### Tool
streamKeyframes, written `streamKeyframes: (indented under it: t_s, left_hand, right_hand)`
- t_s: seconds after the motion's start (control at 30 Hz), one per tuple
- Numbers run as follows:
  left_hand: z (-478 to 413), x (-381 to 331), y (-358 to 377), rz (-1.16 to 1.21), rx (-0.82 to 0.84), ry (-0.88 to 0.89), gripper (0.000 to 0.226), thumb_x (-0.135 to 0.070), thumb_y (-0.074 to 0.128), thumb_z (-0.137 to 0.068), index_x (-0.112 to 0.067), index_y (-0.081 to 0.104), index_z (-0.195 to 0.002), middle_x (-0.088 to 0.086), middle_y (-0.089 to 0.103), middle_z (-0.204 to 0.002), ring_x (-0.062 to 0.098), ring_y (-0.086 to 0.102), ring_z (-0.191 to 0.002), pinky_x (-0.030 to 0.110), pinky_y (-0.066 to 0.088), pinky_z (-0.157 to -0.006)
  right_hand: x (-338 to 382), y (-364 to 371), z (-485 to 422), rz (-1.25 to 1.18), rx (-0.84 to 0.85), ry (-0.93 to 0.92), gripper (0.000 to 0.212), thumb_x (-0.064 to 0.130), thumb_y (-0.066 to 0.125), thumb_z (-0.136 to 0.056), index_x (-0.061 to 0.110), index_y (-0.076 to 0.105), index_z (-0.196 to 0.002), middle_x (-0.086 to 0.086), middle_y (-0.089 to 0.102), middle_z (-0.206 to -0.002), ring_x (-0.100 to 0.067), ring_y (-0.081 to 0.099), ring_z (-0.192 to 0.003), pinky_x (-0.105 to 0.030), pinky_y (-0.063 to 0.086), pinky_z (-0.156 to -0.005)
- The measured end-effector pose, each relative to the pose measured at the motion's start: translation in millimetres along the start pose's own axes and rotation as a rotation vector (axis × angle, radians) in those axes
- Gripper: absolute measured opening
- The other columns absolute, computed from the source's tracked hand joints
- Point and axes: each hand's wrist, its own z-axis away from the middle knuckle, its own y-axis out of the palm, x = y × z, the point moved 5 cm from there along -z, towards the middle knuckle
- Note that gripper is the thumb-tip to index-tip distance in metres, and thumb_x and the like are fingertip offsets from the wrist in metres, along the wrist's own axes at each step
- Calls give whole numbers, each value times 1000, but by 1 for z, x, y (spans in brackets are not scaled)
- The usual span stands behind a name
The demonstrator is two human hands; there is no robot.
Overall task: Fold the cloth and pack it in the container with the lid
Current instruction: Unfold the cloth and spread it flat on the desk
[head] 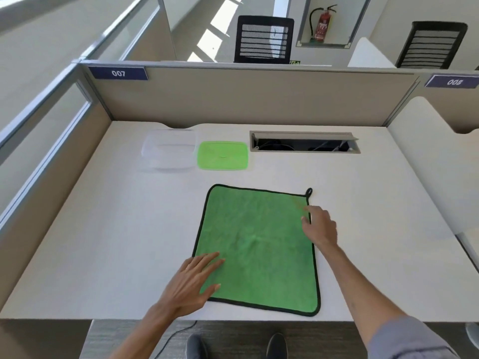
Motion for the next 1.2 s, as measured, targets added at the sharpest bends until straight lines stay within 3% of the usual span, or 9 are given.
streamKeyframes:
  t_s: [0.1,0.2,0.3,0.67,0.77,0.9,1.03,1.1,1.2]
  left_hand:
    - [-12,-2,11,-7,-2,-29,80,-76,25,-111,-46,-10,-176,-15,-20,-185,8,-18,-172,40,-7,-141]
    - [-19,-5,21,-14,-1,-38,81,-77,22,-111,-44,-16,-175,-11,-26,-185,13,-21,-172,44,-6,-139]
    - [-22,-7,27,-30,-62,-58,80,-76,23,-112,-42,-11,-176,-9,-21,-186,14,-14,-174,45,-2,-139]
    - [-31,-12,30,-61,-70,-111,81,-72,28,-114,-36,-2,-179,-3,-11,-188,20,-3,-175,49,6,-137]
    - [-29,-10,28,-68,-49,-111,82,-74,28,-113,-37,-5,-179,-3,-13,-188,19,-5,-175,48,5,-138]
    - [-28,-10,24,-66,-36,-107,85,-76,28,-112,-35,-6,-179,-2,-14,-188,20,-6,-175,46,3,-138]
    - [-17,-9,21,-55,-44,-89,87,-76,30,-111,-33,-5,-179,-3,-11,-188,17,-6,-175,45,3,-140]
    - [-6,-8,21,-64,-66,-58,87,-75,36,-111,-33,3,-180,-4,-3,-189,15,-1,-175,43,6,-140]
    - [12,-3,20,-105,-96,13,78,-71,41,-112,-30,28,-177,-5,24,-185,16,25,-171,42,16,-138]
  right_hand:
    - [6,37,0,178,192,-102,65,33,45,-116,14,21,-173,-5,13,-183,-22,13,-169,-55,13,-136]
    - [2,62,-2,247,310,-95,73,41,32,-118,14,-8,-173,-5,-19,-181,-20,-13,-169,-59,0,-137]
    - [4,65,-17,244,317,-105,73,43,26,-118,16,-15,-172,-3,-27,-179,-19,-20,-168,-59,-2,-136]
    - [8,60,-32,308,253,-239,77,43,38,-116,20,-9,-174,-2,-21,-181,-19,-13,-169,-60,-2,-136]
    - [2,78,-1,337,267,-315,75,51,30,-116,29,-14,-172,0,-29,-178,-19,-17,-168,-59,0,-137]
    - [-18,90,24,344,258,-246,72,56,17,-115,29,-21,-170,-2,-33,-176,-22,-23,-166,-58,-2,-137]
    - [-28,84,33,328,234,-257,75,54,22,-116,25,-19,-171,-1,-32,-176,-20,-22,-166,-55,-4,-137]
    - [-32,78,41,315,184,-310,75,49,32,-116,23,-9,-174,1,-21,-180,-17,-12,-169,-51,-2,-138]
    - [-38,75,65,251,126,-404,63,42,52,-110,23,33,-167,6,31,-173,-16,30,-161,-41,15,-137]
